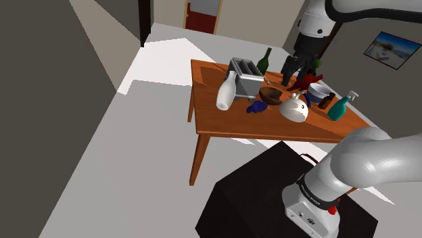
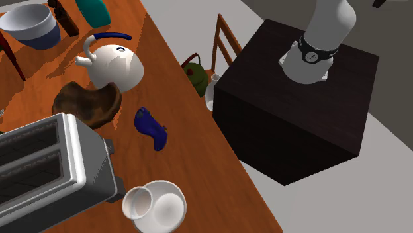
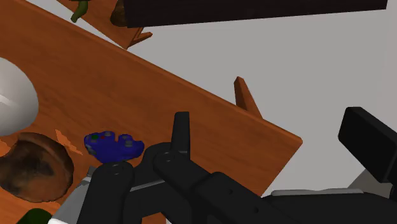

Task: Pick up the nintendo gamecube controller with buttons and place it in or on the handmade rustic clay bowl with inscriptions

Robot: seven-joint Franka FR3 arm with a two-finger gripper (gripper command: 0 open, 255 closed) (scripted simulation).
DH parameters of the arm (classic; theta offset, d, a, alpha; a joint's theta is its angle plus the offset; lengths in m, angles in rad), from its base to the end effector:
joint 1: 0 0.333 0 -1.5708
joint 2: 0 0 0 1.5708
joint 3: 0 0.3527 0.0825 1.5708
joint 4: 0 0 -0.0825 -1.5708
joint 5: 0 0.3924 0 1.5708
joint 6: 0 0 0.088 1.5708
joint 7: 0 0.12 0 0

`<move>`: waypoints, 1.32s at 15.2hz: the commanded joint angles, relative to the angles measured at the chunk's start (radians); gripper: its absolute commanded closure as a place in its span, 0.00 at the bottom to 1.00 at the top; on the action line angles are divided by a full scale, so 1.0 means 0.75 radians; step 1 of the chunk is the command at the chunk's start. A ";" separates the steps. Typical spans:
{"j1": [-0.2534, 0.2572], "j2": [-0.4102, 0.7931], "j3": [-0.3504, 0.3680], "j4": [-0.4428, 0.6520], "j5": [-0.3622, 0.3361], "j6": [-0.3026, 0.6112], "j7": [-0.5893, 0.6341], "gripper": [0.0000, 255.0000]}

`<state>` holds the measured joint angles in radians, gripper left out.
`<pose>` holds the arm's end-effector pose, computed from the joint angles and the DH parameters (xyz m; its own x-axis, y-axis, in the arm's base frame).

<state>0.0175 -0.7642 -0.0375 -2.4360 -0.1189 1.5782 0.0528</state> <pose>0.2906 -0.0228 0.5598 0.9943 -0.0588 -0.0888 -0.0501 -0.9940 0.0970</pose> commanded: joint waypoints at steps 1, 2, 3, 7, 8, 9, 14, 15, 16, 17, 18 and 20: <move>0.000 0.000 0.000 0.000 0.000 0.000 0.000 0.00; -0.006 0.010 -0.027 -0.021 -0.020 0.037 -0.034 0.00; -0.012 0.023 -0.054 -0.040 -0.040 0.075 -0.068 0.00; -0.036 0.100 -0.166 -0.096 -0.113 0.233 -0.202 0.00; -0.041 0.125 -0.194 -0.105 -0.130 0.274 -0.234 0.00; -0.047 0.153 -0.222 -0.111 -0.146 0.316 -0.267 0.00; -0.063 0.329 -0.362 -0.112 -0.202 0.527 -0.435 0.00; -0.064 0.371 -0.389 -0.106 -0.207 0.569 -0.469 0.00; -0.064 0.414 -0.417 -0.097 -0.210 0.611 -0.505 0.00; -0.063 0.460 -0.444 -0.087 -0.210 0.652 -0.541 0.00; -0.061 0.507 -0.471 -0.074 -0.207 0.693 -0.578 0.00; -0.055 0.607 -0.523 -0.043 -0.190 0.773 -0.657 0.00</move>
<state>-0.0227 -0.3427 -0.4072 -2.4790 -0.2641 2.1275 -0.4040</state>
